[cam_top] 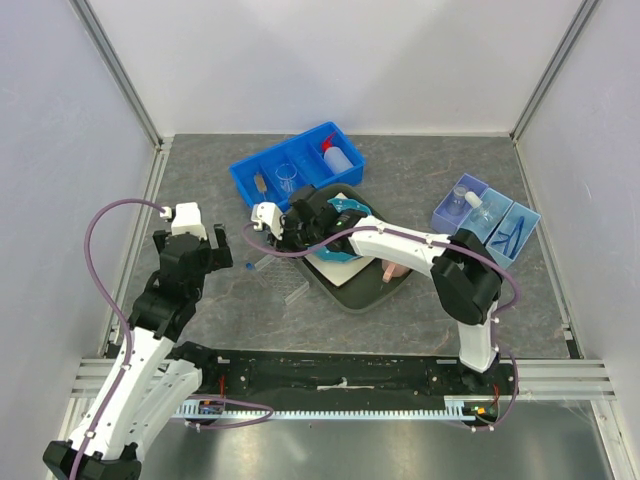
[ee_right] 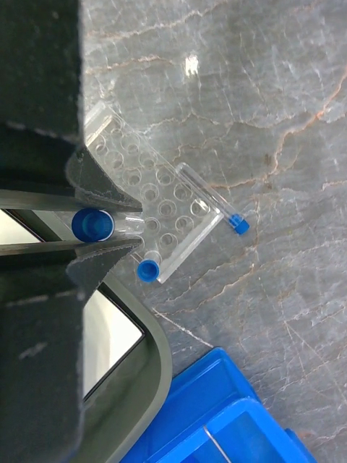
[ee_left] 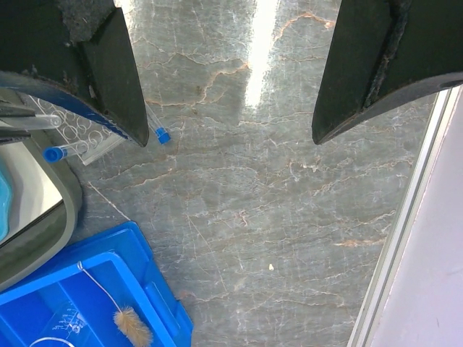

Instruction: Organize the chemistry lab equipment

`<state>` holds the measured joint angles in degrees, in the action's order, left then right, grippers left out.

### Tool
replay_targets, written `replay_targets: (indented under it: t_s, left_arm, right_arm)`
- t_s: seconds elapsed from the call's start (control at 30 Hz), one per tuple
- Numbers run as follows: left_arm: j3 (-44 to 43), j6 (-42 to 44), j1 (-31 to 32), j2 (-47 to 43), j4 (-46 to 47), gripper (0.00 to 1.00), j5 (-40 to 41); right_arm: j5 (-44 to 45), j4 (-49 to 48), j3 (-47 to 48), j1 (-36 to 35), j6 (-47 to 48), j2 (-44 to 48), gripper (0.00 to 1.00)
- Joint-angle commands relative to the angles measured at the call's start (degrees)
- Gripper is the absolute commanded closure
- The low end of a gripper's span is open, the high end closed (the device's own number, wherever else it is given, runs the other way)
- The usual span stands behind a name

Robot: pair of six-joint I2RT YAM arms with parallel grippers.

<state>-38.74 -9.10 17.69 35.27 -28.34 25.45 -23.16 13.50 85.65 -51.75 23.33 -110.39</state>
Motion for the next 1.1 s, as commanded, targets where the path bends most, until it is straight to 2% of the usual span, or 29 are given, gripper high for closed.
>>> replay_targets:
  t_s: [0.0, 0.67, 0.87, 1.07]
  left_arm:
    - [0.16, -0.3, -0.47, 0.24, 1.27, 0.01, 1.79]
    - [0.16, 0.23, -1.35, 0.59, 1.79, 0.01, 0.04]
    - [0.25, 0.31, -1.52, 0.5, 1.88, 0.01, -0.49]
    - [0.16, 0.4, -1.61, 0.86, 1.88, 0.02, -1.19]
  right_arm:
    - [3.82, -4.88, -0.22, -0.2, -0.83, -1.76, 0.86]
    - [5.84, -4.01, -1.45, -0.72, -0.48, -6.42, 0.83]
    - [5.67, -3.13, -1.62, -0.72, -0.39, -6.59, 0.78]
    - [5.84, -2.16, -1.45, -0.81, 0.04, -4.58, 0.65]
